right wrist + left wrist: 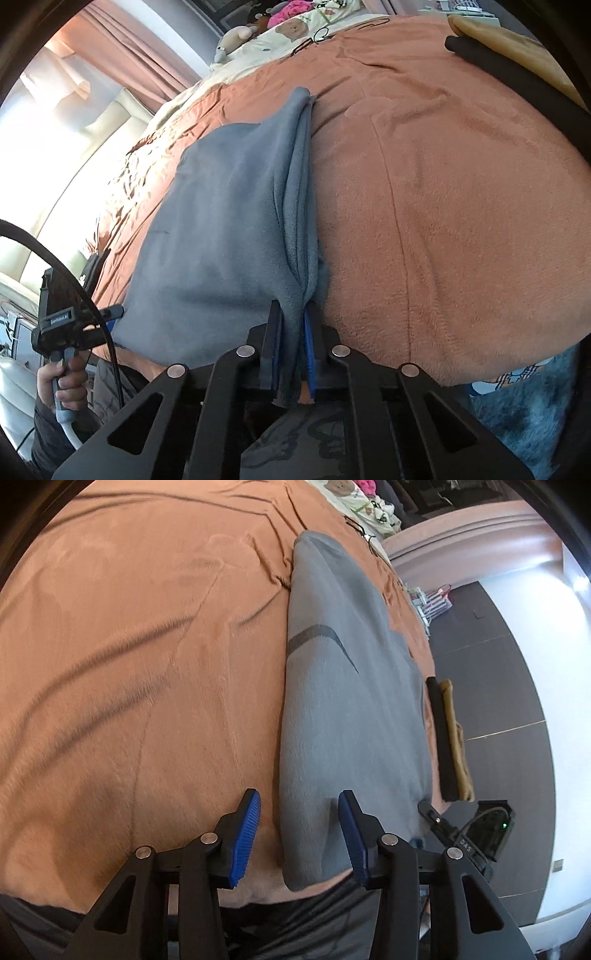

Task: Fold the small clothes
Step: 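Pinch the new fold edge with the right gripper while the left gripper closes beside it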

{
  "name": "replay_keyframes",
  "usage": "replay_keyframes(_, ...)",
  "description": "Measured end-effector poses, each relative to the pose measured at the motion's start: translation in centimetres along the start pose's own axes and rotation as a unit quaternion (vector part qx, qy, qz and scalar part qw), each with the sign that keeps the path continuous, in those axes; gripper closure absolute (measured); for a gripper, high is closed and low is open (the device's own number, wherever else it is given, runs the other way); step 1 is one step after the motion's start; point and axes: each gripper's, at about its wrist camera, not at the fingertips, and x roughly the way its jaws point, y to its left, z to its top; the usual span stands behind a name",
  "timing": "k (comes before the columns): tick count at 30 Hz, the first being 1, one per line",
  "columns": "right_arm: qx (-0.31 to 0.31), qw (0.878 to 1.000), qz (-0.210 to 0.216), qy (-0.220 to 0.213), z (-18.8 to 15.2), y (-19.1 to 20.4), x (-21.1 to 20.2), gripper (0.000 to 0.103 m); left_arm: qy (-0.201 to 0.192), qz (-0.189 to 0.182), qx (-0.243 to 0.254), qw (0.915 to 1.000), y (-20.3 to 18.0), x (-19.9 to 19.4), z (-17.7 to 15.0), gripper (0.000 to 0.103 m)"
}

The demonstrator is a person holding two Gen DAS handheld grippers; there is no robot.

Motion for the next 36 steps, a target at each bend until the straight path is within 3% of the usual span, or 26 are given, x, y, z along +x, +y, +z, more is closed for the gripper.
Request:
replay_keyframes(9, -0.001, 1.000, -0.009, -0.007, 0.0, -0.7, 0.0, 0.097, 0.021, -0.046, -0.011, 0.9987, -0.5, 1.8, -1.4, 0.058)
replay_keyframes(12, 0.006, 1.000, -0.002, 0.000, -0.2, -0.6, 0.1, 0.092, 0.015, -0.030, 0.001, 0.9994, -0.8, 2.1, -1.8, 0.072)
replay_keyframes(14, 0.011, 1.000, 0.007, 0.004, -0.1, -0.5, -0.2, 0.081, 0.014, -0.031, -0.008, 0.9994, -0.3, 1.9, -1.9, 0.084)
replay_keyframes(15, 0.012, 1.000, 0.009, 0.006, -0.1, -0.5, -0.2, 0.074, 0.014, -0.032, -0.011, 0.9993, -0.2, 1.8, -1.8, 0.086)
replay_keyframes(16, 0.012, 1.000, 0.014, 0.006, -0.2, -0.5, -0.1, 0.060, 0.013, -0.035, -0.012, 0.9993, -0.1, 1.7, -1.9, 0.087)
replay_keyframes(17, 0.012, 1.000, 0.020, 0.006, -0.2, -0.5, 0.0, 0.054, 0.011, -0.037, -0.011, 0.9992, 0.0, 1.6, -1.9, 0.089)
replay_keyframes(22, 0.001, 1.000, 0.010, 0.014, -0.4, 0.3, 1.2, 0.054, 0.007, -0.043, -0.013, 0.9990, 0.3, 0.5, -1.9, 0.092)
replay_keyframes(28, -0.014, 0.999, 0.014, 0.037, -0.5, 2.3, 1.4, 0.082, 0.002, -0.051, -0.014, 0.9986, 0.6, -1.1, -1.3, 0.093)
replay_keyframes(36, -0.013, 0.998, 0.038, 0.055, -1.1, 3.6, 2.1, 0.087, -0.007, -0.045, 0.003, 0.9990, 0.8, -3.9, -1.3, 0.094)
